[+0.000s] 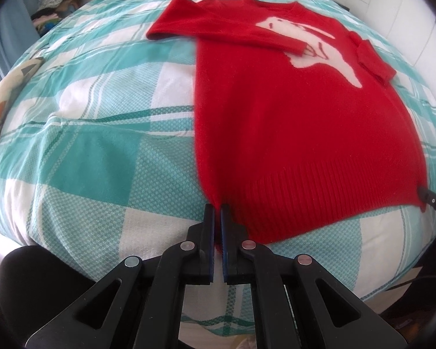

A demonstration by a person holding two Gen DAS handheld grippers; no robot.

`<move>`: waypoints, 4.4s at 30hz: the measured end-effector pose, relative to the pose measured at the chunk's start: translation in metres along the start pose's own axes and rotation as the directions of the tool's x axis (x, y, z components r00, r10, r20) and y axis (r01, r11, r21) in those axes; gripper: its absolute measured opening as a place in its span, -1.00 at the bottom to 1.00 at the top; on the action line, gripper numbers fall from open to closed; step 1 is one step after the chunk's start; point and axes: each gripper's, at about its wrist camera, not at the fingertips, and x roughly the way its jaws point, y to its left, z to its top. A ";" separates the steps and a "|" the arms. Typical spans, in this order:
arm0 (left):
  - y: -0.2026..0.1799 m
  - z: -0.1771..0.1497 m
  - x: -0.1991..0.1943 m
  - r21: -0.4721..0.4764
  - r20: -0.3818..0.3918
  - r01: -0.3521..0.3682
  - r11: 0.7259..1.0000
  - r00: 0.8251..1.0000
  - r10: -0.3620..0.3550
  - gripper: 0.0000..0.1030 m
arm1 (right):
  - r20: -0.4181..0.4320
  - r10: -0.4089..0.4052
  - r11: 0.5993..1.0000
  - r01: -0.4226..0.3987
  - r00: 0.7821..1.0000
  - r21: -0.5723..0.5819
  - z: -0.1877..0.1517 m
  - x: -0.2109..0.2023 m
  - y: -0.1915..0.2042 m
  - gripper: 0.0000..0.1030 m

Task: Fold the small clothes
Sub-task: 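Pull the hem toward the grippers to straighten the body, then open both, then move the right gripper to the folded sleeve cuff and grasp it, then pull the sleeve outward from the body with the right gripper, release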

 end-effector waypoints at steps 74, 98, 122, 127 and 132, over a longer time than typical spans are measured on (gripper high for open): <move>0.034 0.027 -0.042 -0.309 0.364 -0.097 0.946 0.907 0.211 0.73 | 0.228 -0.256 0.913 0.313 0.939 -0.262 0.023 -0.083 0.018 0.13; 0.051 0.029 -0.027 -0.372 0.298 -0.080 0.925 0.933 0.201 0.73 | 0.187 -0.056 0.930 0.120 0.981 -0.349 0.214 0.052 0.002 -0.86; 0.042 0.028 -0.016 -0.346 0.264 -0.139 0.928 0.934 0.239 0.73 | 0.181 -0.323 0.876 0.221 0.929 0.430 0.169 -0.049 -0.298 -0.87; 0.039 0.030 -0.011 -0.340 0.250 -0.140 0.930 0.940 0.233 0.73 | 0.203 -0.335 0.874 0.223 0.920 0.432 0.163 -0.049 -0.298 -0.86; 0.032 0.030 -0.010 -0.317 0.255 -0.156 0.936 0.936 0.243 0.73 | 0.215 -0.422 0.822 0.271 0.881 0.502 0.152 -0.069 -0.312 -0.82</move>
